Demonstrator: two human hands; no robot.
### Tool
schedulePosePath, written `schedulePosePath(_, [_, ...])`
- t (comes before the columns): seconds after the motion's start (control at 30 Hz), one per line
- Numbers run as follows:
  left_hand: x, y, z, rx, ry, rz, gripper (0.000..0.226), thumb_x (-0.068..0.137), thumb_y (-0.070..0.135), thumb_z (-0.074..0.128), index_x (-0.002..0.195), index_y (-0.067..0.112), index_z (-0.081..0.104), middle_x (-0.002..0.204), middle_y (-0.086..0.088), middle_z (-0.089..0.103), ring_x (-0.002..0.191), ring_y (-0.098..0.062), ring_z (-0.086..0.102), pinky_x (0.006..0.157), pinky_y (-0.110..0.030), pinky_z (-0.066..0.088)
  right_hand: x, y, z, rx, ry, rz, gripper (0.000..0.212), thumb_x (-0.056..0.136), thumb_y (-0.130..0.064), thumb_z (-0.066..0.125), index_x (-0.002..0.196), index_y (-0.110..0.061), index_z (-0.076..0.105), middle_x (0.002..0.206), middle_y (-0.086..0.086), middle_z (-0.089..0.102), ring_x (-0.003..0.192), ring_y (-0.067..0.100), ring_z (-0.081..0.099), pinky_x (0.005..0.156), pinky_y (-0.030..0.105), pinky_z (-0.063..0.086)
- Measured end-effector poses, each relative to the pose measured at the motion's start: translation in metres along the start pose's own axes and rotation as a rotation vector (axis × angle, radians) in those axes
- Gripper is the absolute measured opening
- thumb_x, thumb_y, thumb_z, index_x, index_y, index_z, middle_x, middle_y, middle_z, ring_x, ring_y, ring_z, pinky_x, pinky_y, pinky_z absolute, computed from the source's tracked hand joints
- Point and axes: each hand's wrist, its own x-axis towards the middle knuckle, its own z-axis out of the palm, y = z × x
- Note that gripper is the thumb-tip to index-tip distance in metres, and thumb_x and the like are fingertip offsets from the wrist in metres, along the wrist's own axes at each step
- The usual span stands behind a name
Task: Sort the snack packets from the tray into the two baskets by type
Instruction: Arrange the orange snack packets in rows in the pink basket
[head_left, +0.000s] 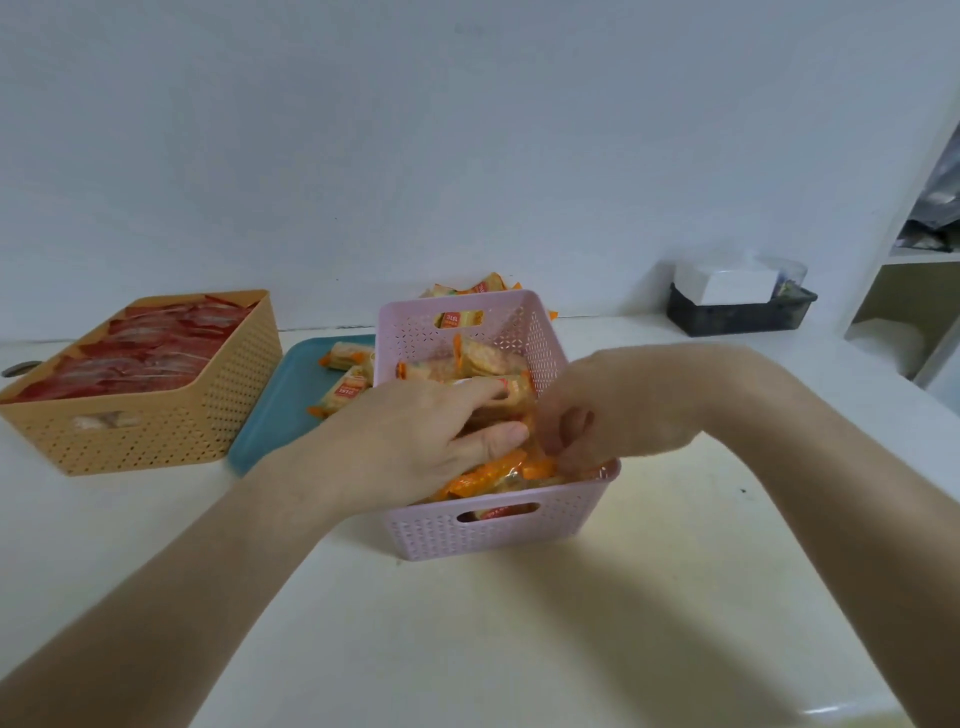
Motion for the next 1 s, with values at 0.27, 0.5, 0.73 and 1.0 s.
schedulePosePath(0.27, [0.005, 0.003, 0.011, -0.054, -0.129, -0.032, 0.062, 0.076, 0.08, 0.029, 0.11, 0.035, 0.056, 0.095, 0.014, 0.063, 0.086, -0.007, 0.059, 0.077, -0.03, 0.049, -0.001, 0.009, -0.002, 0.14, 0.122, 0.002, 0.023, 0.095, -0.031, 0.053, 0.107, -0.027, 0.071, 0.103, -0.008, 0.069, 0.098, 0.013, 0.061, 0.089, 0.031, 0.049])
schedulePosePath(0.5, [0.002, 0.008, -0.007, -0.032, 0.105, -0.039, 0.036, 0.095, 0.051, 0.042, 0.112, 0.033, 0.068, 0.062, 0.02, 0.042, 0.065, 0.018, 0.047, 0.053, -0.014, 0.026, 0.077, 0.013, 0.011, -0.242, 0.375, 0.076, 0.022, 0.092, -0.038, 0.053, 0.108, -0.023, 0.05, 0.111, -0.001, 0.063, 0.108, 0.024, 0.056, 0.092, 0.048, 0.036])
schedulePosePath(0.73, [0.0, -0.008, -0.001, 0.211, 0.133, -0.079, 0.036, 0.097, 0.045, 0.037, 0.08, 0.028, 0.065, 0.067, 0.008, 0.061, 0.062, -0.009, 0.054, 0.054, -0.029, 0.041, 0.085, 0.016, 0.022, -0.176, 0.569, 0.016, 0.03, 0.082, -0.032, 0.056, 0.109, -0.022, 0.046, 0.088, -0.004, 0.055, 0.099, 0.025, 0.058, 0.088, 0.043, 0.035])
schedulePosePath(1.0, [0.005, -0.004, 0.0, -0.112, 0.011, -0.05, 0.033, 0.092, 0.053, 0.045, 0.089, 0.032, 0.07, 0.062, 0.017, 0.053, 0.067, 0.008, 0.051, 0.056, -0.022, 0.033, 0.015, 0.012, 0.008, 0.105, 0.65, 0.102, 0.03, 0.085, -0.057, 0.05, 0.072, -0.031, 0.058, 0.074, -0.006, 0.06, 0.075, 0.019, 0.059, 0.064, 0.033, 0.048])
